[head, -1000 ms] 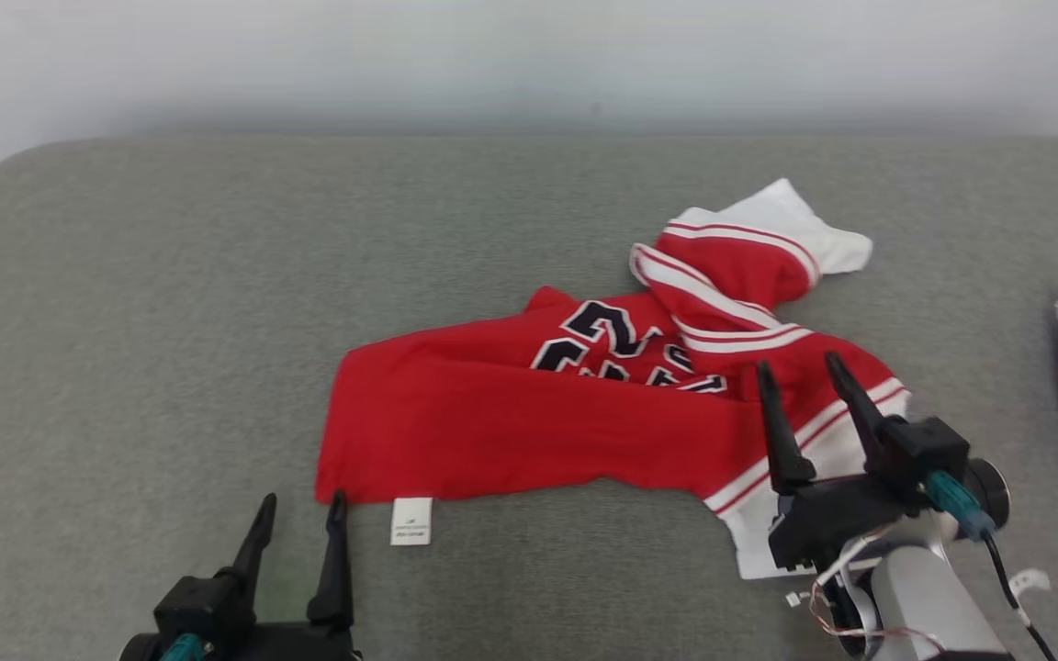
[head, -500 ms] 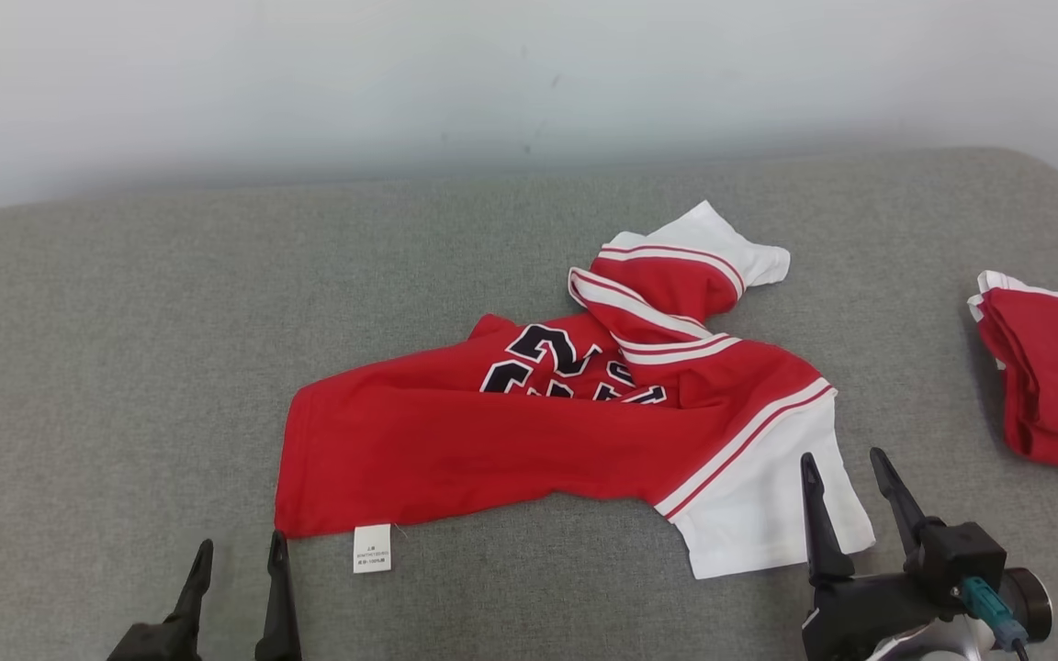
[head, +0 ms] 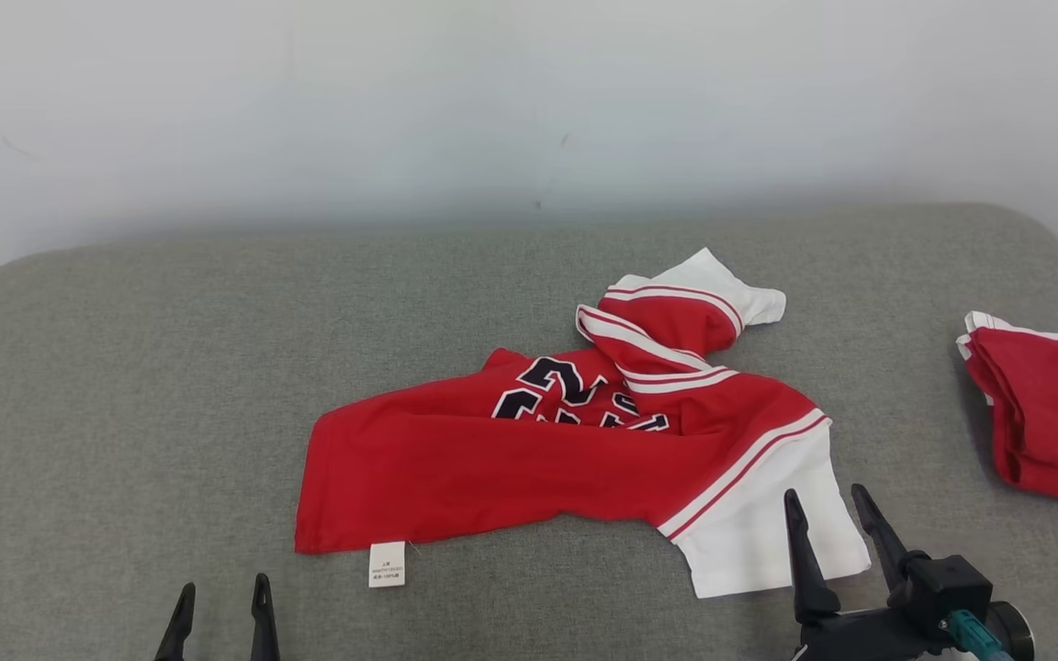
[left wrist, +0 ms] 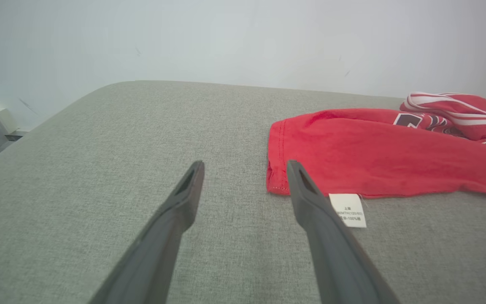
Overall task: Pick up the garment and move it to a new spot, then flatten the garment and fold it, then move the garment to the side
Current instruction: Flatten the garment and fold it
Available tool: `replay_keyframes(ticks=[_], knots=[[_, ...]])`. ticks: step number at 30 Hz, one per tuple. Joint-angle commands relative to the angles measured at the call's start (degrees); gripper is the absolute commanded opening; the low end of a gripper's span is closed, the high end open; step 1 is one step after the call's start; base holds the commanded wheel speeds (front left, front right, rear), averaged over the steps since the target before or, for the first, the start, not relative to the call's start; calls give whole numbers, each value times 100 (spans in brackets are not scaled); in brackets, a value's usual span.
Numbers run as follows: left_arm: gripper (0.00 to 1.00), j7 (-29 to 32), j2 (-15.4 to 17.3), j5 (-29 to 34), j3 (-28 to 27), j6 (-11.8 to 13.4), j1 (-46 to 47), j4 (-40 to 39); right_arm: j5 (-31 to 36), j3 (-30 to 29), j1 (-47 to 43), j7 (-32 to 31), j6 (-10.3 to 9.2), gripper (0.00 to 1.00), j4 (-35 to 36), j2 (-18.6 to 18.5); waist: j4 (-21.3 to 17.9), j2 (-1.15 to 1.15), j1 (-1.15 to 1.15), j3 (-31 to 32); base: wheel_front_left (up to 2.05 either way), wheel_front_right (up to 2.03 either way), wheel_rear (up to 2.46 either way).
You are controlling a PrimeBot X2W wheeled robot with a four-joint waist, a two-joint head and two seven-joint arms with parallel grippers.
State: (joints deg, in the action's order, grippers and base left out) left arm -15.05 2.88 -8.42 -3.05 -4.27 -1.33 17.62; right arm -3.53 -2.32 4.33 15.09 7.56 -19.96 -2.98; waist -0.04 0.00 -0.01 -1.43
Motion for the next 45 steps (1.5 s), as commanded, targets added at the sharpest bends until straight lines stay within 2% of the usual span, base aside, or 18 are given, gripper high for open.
replay_keyframes(ticks=[1,14,25,34,45], knots=[[100,-17,0,89,-21,-11,-96,-35,-40,35,-96,5,-14,100,10,13,45,0,1,57,0,0,0],[100,-17,0,166,-41,5,-220,-171,-81,192,-107,6,-14,100,53,13,203,0,1,155,0,0,0],[100,-17,-2,-33,74,-80,-164,-112,-120,189,-121,6,-14,100,-32,13,165,0,1,62,0,0,0],[100,-17,2,-378,282,-120,392,47,27,130,185,6,-14,100,42,13,26,0,1,-675,0,0,0],[100,-17,1,-437,335,64,961,557,171,-21,455,6,-14,100,42,14,-175,0,1,-1269,0,0,0]])
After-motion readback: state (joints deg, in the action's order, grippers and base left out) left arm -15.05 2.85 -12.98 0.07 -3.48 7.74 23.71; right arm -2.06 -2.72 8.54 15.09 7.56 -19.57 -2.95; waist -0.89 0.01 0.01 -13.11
